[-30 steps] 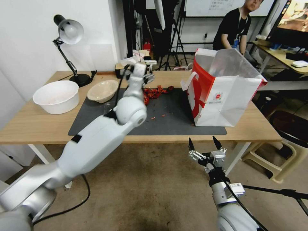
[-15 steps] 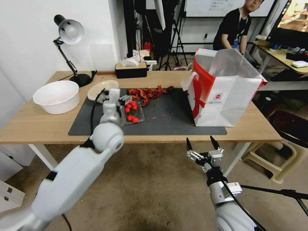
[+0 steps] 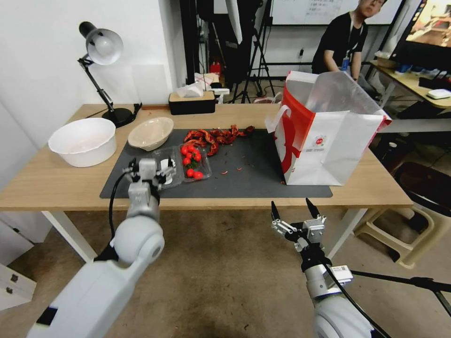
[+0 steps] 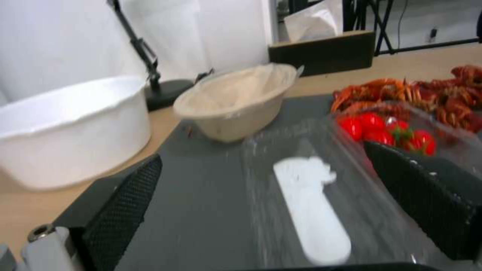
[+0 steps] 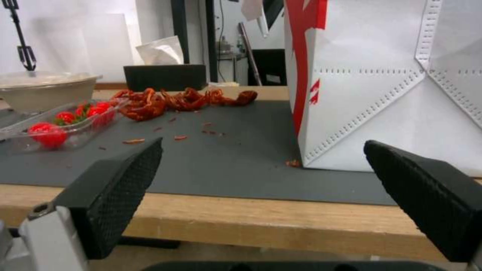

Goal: Pick up the trash from the table and place it into the takeout bag.

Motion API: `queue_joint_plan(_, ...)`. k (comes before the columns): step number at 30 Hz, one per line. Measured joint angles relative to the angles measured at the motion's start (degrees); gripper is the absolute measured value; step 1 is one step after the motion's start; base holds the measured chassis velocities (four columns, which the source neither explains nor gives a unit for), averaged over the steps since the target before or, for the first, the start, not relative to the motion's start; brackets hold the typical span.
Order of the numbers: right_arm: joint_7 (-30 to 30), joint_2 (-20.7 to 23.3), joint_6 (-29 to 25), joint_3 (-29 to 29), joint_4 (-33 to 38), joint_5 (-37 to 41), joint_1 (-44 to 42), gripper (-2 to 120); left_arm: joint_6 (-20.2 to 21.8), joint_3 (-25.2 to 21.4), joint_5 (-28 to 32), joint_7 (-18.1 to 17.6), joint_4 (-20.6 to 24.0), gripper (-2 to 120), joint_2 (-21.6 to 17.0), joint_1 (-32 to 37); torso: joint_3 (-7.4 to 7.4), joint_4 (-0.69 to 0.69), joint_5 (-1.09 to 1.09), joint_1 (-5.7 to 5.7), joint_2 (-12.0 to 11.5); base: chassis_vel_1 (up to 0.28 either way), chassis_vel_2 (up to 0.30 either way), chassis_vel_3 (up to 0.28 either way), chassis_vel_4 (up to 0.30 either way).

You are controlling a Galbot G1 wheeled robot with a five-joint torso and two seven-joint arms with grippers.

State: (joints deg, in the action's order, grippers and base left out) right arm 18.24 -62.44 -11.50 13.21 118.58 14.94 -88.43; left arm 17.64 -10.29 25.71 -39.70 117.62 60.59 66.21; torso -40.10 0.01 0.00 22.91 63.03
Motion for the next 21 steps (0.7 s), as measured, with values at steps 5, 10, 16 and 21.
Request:
queue_joint_plan(5,-0.1,0.1,0.0,0.0,0.0,0.2,0.1,100,-1.6,-2.6,-1.9,0.6,1.4,100,2.4,4.5,0.00,0.00,0.00,0.00,0.0,0.000,0.000,0.000,0.000)
queue_joint_plan(10,-0.1,0.1,0.0,-0.1,0.0,0.2,0.1,100,-2.1,-3.9,-2.2,1.2,1.5,100,2.8,5.1,0.00,-0.01,0.01,0.00,0.0,0.000,0.000,0.000,0.000)
queue_joint_plan(16,-0.2,0.1,0.0,-0.1,0.0,0.3,0.1,100,-2.1,-4.8,-1.9,1.5,2.0,100,2.6,6.0,0.00,-0.01,0.00,0.00,0.0,0.000,0.000,0.000,0.000)
queue_joint_plan(21,-0.2,0.1,0.0,-0.1,0.0,0.4,0.1,100,-2.1,-5.4,-1.8,1.5,2.2,100,2.3,6.6,0.00,0.00,0.01,0.00,0.0,0.000,0.000,0.000,0.000)
